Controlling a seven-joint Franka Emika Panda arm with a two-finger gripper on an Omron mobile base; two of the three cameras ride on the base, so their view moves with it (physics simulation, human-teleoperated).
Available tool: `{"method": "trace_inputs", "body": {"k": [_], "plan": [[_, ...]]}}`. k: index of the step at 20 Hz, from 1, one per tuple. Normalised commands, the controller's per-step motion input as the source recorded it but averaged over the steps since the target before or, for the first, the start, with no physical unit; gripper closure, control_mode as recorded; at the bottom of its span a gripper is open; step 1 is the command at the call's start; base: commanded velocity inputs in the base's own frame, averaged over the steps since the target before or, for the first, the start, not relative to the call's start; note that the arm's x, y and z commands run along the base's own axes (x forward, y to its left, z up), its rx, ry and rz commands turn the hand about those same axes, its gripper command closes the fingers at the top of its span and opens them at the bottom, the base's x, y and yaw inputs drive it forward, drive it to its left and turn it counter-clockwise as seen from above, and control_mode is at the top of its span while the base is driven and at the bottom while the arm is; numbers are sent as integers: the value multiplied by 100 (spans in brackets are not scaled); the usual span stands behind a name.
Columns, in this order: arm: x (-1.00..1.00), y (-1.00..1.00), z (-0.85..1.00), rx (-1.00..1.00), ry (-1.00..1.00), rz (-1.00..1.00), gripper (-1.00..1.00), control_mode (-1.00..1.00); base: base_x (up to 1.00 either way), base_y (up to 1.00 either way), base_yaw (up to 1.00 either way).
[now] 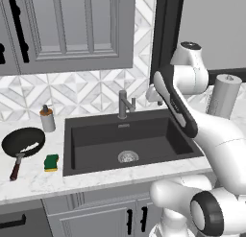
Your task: Pick the pan and sponge and place them into the sink. Then turn on the water.
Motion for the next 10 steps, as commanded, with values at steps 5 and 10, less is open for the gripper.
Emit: {"method": "trace_inputs", "body": {"k": [5,10], "plan": [[-56,4,0,0,-7,5,-100,-100,0,0,0],[-83,66,0,-2,-10,6,-100,-100,0,0,0]]}}
